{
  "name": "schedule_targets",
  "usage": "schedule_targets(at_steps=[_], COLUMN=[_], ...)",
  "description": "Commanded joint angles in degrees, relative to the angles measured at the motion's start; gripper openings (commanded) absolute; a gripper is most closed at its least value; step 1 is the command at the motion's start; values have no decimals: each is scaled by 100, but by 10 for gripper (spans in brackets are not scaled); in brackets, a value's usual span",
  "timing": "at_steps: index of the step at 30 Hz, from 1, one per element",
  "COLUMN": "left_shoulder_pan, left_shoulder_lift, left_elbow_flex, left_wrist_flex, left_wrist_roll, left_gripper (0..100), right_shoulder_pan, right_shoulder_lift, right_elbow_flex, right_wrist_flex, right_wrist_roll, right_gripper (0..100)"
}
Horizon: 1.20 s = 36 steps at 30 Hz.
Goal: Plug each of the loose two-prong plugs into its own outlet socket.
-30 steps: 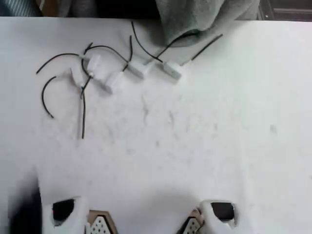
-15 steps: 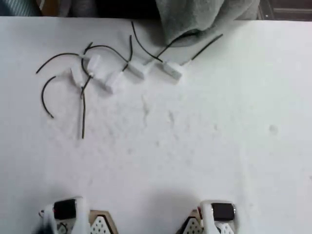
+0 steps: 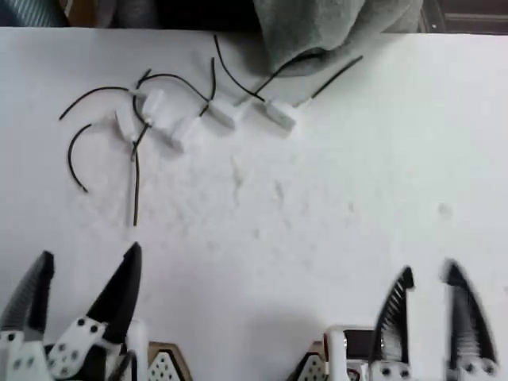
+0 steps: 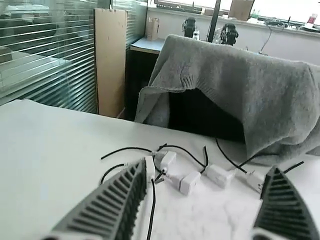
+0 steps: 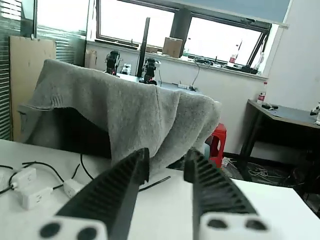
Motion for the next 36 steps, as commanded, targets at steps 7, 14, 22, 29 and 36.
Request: schedule_targets(at_steps=[7,14,22,29,36], left_shoulder_pan=[57,57,48,57,48], left_shoulder_lift=[-312,-312,-312,-312,-312], left_elbow_flex=[1152,2347,3578,3991,4782], left_wrist_flex=[-255,-897,-1670,-1327,-1275], left_wrist_roll=[-53,-712,-1178,-1556,-1758], left_gripper=[351,350,60,28,24], right_shoulder_pan=[13,-119,-75,154,681], right_shoulder_lift=[-673,-664,-681,-681,-673], right_elbow_flex=[2620,3218,4519,4791,5565], right_wrist_flex=[-523,-857,-1332,-1033,-1015], right_wrist_roll=[527,536,536,536,536], right_gripper=[16,24,20,20,22])
